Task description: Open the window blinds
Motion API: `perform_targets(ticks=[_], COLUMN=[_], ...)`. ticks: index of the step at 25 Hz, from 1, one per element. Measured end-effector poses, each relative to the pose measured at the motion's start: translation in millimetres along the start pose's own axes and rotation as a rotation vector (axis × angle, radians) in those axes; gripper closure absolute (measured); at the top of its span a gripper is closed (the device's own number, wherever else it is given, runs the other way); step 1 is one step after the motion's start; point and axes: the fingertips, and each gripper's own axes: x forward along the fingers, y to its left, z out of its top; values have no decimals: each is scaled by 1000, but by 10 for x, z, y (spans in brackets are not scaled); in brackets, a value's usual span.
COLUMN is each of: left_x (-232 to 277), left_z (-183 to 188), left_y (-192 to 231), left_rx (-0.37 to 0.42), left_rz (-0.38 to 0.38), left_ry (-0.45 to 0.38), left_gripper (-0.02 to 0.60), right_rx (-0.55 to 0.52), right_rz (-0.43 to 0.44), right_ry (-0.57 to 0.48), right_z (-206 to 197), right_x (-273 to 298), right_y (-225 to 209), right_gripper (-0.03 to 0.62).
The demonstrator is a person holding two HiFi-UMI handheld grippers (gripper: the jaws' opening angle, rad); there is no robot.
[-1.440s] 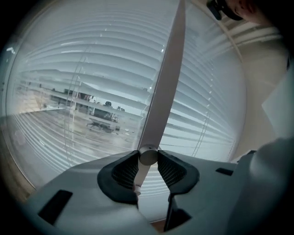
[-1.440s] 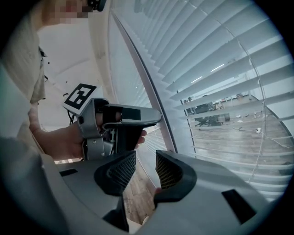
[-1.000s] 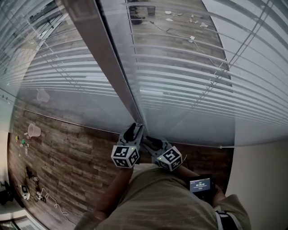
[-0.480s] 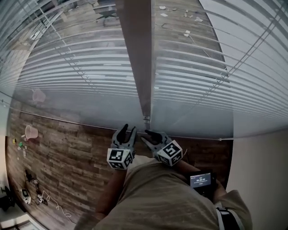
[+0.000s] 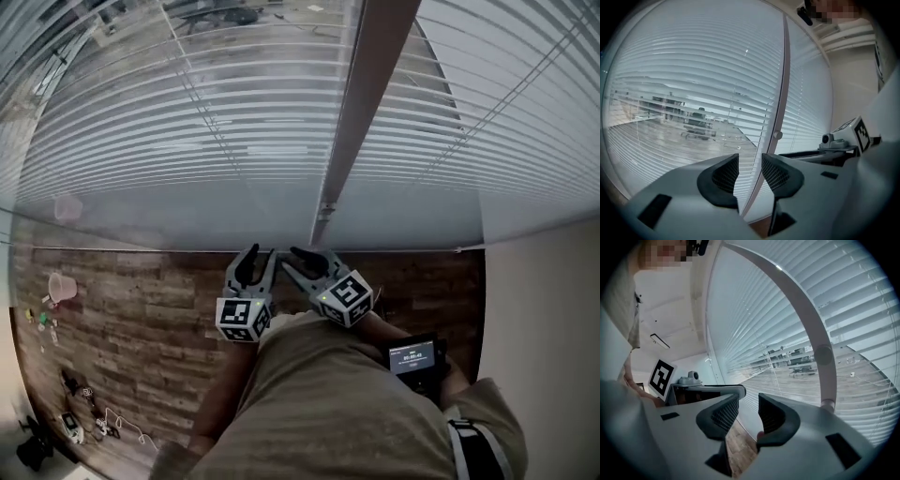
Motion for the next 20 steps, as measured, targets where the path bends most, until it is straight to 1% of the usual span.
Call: perform_targets(ticks=[4,8,10,13,15,18,20], left_x=[-258,-434,-624,-935,-970,-951,-994], left_z=[-253,-275,-364,-628,-743,-787,-795], left_y=[117,229,203,113,61,9,-17], left_rx=[18,43,53,60,57,60,63], left_rz=[-50,-89,-128,-172,-185,-202,-212], left_ry=[28,21,31,50,58,71,77], left_gripper=[425,425,425,425,425,425,425], right_rx=[-6,-10,3,24,26,22,18], right_rz=[-63,-118,-162,-215,-229,-238,-241], right_ry=[-31,-45,-45,-46,-47,-45,-46], right_z=[-203,-315,-434,-700,-781,-749,-716], right_x=[-7,-26,-119,-294,-346,-355,-365], right_y=[251,448,640,905,889,808,831], right_gripper=[457,457,457,457,457,457,457])
